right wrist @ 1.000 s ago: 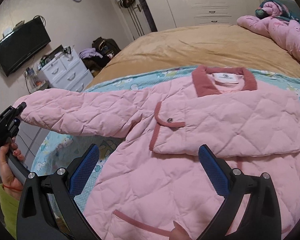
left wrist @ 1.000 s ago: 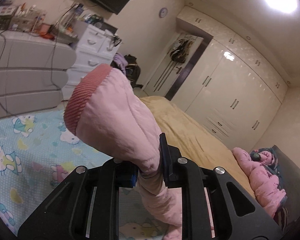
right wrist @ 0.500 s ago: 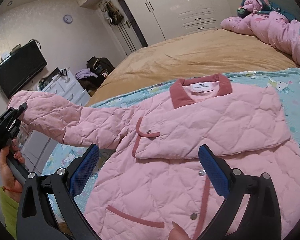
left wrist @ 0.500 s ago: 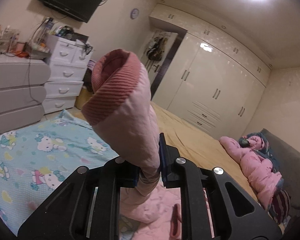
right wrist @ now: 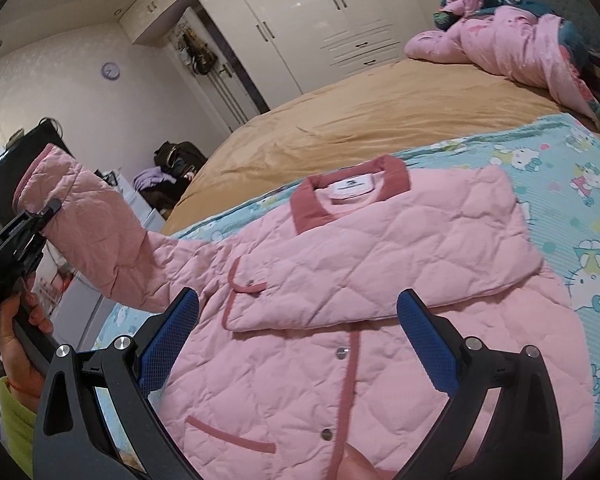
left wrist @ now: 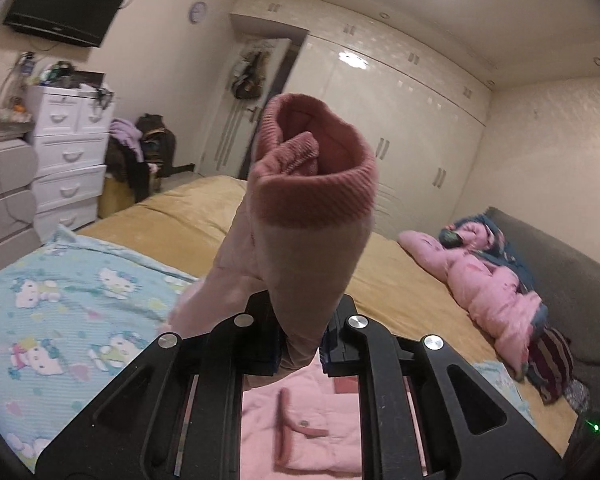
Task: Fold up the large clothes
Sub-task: 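Lift the sleeve with the left tool and carry it toward the jacket front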
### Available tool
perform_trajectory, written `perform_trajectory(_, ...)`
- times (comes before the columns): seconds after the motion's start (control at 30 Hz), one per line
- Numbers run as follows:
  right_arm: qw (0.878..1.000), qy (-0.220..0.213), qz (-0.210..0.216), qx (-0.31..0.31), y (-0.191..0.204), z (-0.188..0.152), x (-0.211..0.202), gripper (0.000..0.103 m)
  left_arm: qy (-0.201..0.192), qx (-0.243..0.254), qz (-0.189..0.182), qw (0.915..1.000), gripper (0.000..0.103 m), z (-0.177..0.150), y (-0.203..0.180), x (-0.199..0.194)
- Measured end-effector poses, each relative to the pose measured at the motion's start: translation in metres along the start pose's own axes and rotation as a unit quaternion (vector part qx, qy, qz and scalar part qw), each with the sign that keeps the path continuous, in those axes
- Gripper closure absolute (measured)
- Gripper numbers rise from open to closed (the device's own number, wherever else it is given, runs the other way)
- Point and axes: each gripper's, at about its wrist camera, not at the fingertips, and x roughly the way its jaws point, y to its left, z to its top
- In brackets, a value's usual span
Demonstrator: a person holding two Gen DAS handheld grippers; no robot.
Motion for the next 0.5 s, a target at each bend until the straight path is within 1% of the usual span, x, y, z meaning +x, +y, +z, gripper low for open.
perform_trajectory(0.17,1.000,-0.008,-0.010,0.022,-0.025,0.003,-0.008,0.004,0.022,0.025,-0.029,0.9990,0.096,-0.014,-0.039,0.025)
perform_trajectory(0.27,0.999,-0.012,-0.013,0.034,-0.037,0.004,-0.012,0.004,0.039,0.037,-0.044,0.9976,0.096,-0.025,-0.056,0.040)
perform_trajectory(0.5,0.998,-0.016,-0.025,0.060,-0.065,0.006,-0.015,0.004,0.083,0.067,-0.076,0.9914,0.097,-0.060,-0.095,0.070)
